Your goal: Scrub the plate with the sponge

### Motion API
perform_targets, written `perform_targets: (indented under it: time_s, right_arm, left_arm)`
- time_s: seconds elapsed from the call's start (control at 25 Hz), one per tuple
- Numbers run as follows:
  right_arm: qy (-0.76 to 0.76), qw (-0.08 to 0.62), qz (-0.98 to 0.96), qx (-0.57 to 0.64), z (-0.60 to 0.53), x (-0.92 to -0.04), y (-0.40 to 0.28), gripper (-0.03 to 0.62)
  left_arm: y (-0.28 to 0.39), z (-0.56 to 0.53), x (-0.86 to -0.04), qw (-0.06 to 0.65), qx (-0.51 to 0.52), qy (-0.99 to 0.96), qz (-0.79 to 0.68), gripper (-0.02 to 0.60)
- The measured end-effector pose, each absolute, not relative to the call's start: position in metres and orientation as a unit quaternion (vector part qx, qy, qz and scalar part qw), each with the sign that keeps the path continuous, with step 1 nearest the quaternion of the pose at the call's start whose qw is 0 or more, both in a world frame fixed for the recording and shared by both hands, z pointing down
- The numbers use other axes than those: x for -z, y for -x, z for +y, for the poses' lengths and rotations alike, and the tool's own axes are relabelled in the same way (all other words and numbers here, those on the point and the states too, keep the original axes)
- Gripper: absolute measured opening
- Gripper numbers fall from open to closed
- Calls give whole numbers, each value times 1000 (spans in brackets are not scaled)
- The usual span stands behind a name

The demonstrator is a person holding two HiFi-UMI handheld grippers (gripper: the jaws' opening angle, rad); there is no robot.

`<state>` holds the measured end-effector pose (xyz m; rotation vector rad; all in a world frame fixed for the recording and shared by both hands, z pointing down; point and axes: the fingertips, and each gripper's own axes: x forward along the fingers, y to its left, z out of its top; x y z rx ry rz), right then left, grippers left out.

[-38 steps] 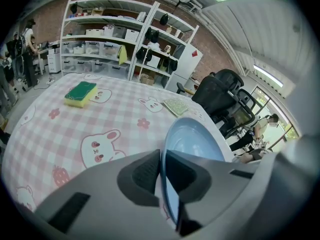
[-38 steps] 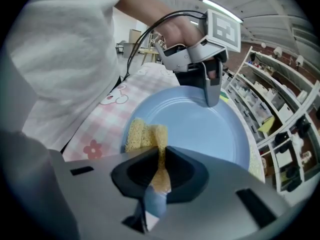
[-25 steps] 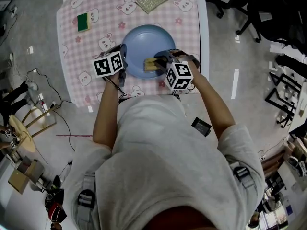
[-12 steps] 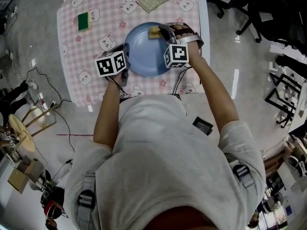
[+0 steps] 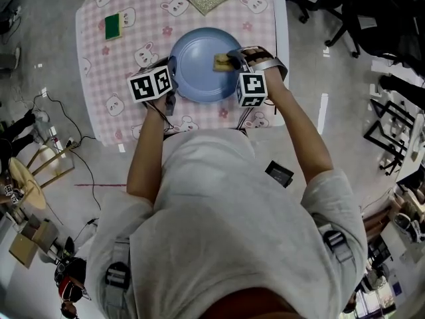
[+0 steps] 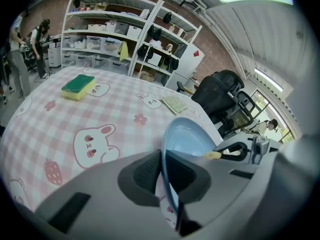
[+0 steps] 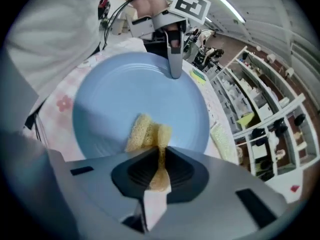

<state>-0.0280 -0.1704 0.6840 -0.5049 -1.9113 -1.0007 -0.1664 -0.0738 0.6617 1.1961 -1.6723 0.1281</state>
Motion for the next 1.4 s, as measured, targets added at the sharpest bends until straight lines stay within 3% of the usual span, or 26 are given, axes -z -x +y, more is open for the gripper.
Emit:
perform_targets:
  time_s: [0.28, 0.72, 1.2, 1.4]
  right_arm:
    - [251, 467, -806, 263, -118, -686, -7, 43]
    - [283, 465, -830, 123, -64, -675, 13, 44]
    - [42, 333, -932, -135, -96, -606, 63, 44]
    - [-64, 308, -940, -130, -105, -586, 60, 44]
  left_arm:
    - [169, -88, -659, 506, -68, -508, -694, 34]
    - [177, -98, -670, 514, -68, -514, -684, 38]
    - [185, -99, -700, 528, -84, -544, -646, 47]
    - [198, -96, -682, 505, -102, -579, -631, 74]
